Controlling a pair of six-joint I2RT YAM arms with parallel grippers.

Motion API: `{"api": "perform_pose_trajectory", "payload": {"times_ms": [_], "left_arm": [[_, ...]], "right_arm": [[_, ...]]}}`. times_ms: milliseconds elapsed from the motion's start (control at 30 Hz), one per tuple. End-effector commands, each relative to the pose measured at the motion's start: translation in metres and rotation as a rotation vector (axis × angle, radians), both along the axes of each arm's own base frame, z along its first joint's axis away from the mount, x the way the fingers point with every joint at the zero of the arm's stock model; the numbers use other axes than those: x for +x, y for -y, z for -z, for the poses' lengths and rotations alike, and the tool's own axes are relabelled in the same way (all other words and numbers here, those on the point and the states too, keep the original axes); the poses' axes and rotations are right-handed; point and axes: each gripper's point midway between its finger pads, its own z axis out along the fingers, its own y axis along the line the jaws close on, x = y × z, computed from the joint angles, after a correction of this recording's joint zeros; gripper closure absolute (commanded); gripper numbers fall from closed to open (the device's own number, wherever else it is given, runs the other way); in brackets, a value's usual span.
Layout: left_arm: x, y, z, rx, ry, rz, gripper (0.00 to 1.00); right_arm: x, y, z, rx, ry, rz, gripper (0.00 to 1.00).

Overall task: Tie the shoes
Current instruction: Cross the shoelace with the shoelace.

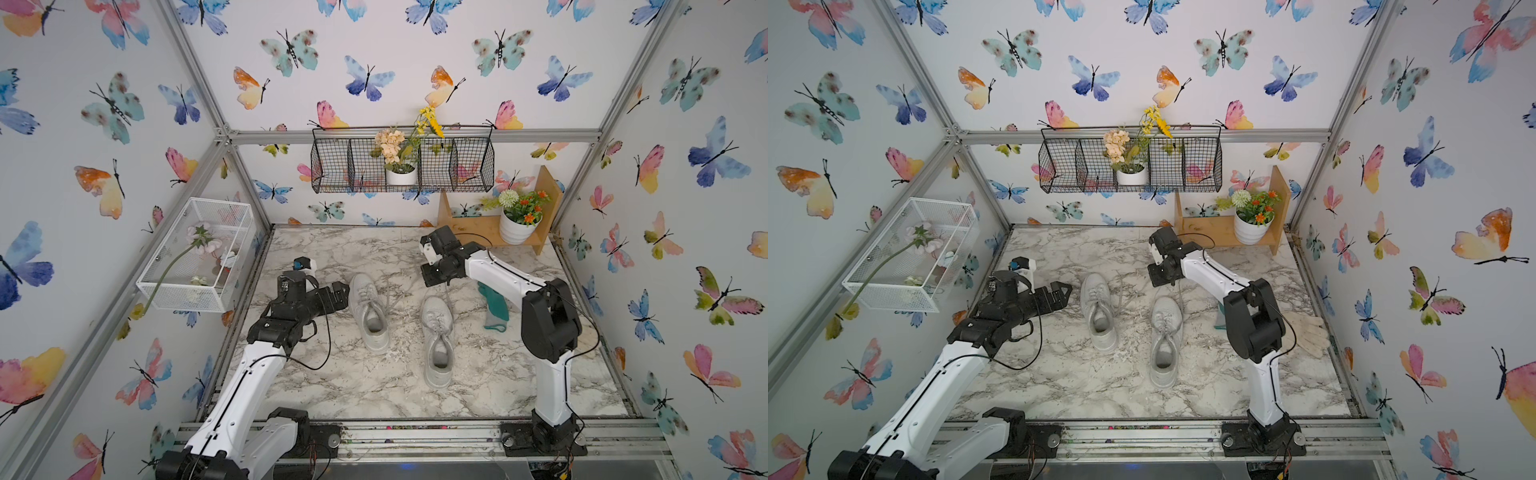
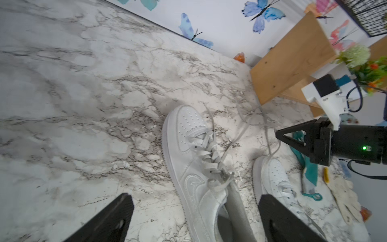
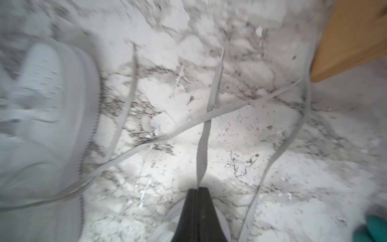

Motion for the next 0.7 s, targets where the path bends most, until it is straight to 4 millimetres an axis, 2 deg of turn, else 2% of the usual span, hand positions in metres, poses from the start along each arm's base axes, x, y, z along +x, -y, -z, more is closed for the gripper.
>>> {"api": "perform_pose_trajectory", "payload": {"times_ms": [0, 167, 233, 433, 567, 667], "left_arm": [[-0.011, 0.040, -0.030, -0.131, 0.109, 0.227, 0.07], [-0.020, 0.080, -0.035, -0.172, 0.139, 0.374, 0.08], [-0.022, 0.097, -0.034, -0.175, 0.144, 0.426, 0.10], [-0.020, 0.148, -0.023, -0.187, 0.120, 0.552, 0.19], [-0.008, 0.176, -0.014, -0.168, 0.099, 0.600, 0.25], [0.005, 0.191, -0.013, -0.161, 0.112, 0.604, 0.26]], "right_arm": [[-0.014, -0.015, -0.050, 0.154, 0.028, -0.038, 0.98], [-0.028, -0.024, -0.105, 0.316, 0.067, -0.049, 0.98], [-0.031, -0.024, -0.118, 0.352, 0.080, -0.040, 0.98], [-0.035, -0.018, -0.131, 0.384, 0.094, -0.008, 0.98], [-0.038, -0.013, -0.135, 0.387, 0.103, 0.010, 0.98], [-0.041, -0.010, -0.137, 0.395, 0.109, 0.020, 0.98]]}}
